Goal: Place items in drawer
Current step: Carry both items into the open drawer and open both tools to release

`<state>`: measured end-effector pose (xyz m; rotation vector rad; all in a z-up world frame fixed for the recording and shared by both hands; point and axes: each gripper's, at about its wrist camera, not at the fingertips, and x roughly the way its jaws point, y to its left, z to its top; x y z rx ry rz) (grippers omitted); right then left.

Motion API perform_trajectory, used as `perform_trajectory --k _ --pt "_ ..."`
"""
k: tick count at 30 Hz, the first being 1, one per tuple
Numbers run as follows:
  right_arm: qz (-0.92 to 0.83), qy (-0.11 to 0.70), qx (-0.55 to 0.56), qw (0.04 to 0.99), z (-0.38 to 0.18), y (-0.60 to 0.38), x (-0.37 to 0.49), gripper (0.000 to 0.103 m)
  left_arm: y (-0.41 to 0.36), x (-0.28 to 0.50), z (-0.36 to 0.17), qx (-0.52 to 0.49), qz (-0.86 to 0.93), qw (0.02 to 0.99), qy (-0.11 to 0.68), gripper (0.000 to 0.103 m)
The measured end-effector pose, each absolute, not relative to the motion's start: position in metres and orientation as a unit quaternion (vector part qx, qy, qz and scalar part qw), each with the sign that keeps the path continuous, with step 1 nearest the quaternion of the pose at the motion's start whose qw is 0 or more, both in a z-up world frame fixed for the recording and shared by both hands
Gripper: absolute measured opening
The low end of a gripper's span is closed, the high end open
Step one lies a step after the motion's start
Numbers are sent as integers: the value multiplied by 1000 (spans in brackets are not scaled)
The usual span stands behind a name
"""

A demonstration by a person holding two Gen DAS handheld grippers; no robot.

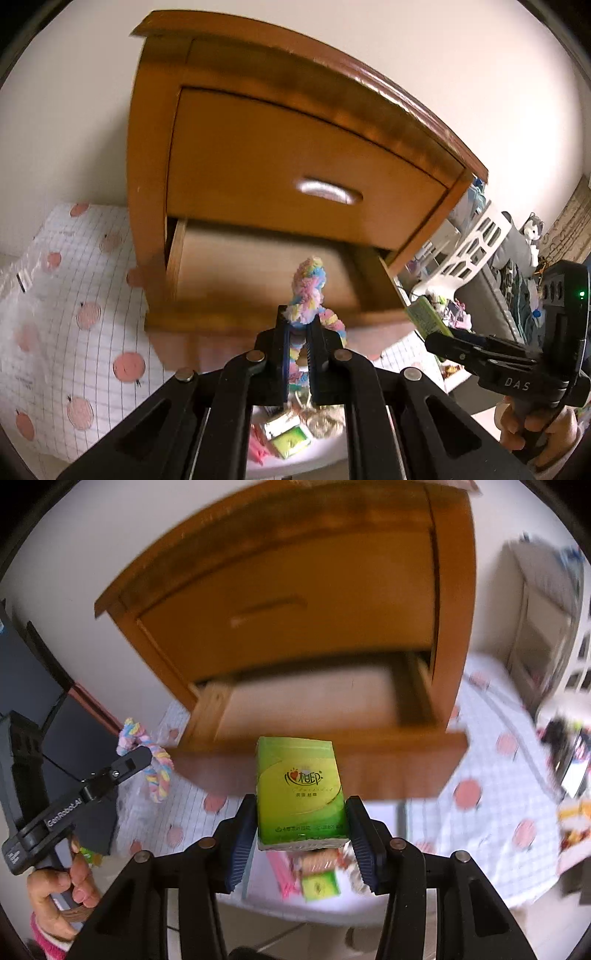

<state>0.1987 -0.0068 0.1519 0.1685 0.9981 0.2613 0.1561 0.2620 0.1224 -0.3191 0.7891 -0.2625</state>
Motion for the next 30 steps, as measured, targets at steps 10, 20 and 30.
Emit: perform_trajectory --k 10,20,30 --pt "71 491 22 868 149 9 272 51 257 215 108 -141 -95 898 406 8" --pt "84 474 1 877 141 27 291 64 261 229 100 -141 -81 905 394 22" --pt "76 480 -2 874 132 32 288 80 264 229 100 -136 -62 908 392 60"
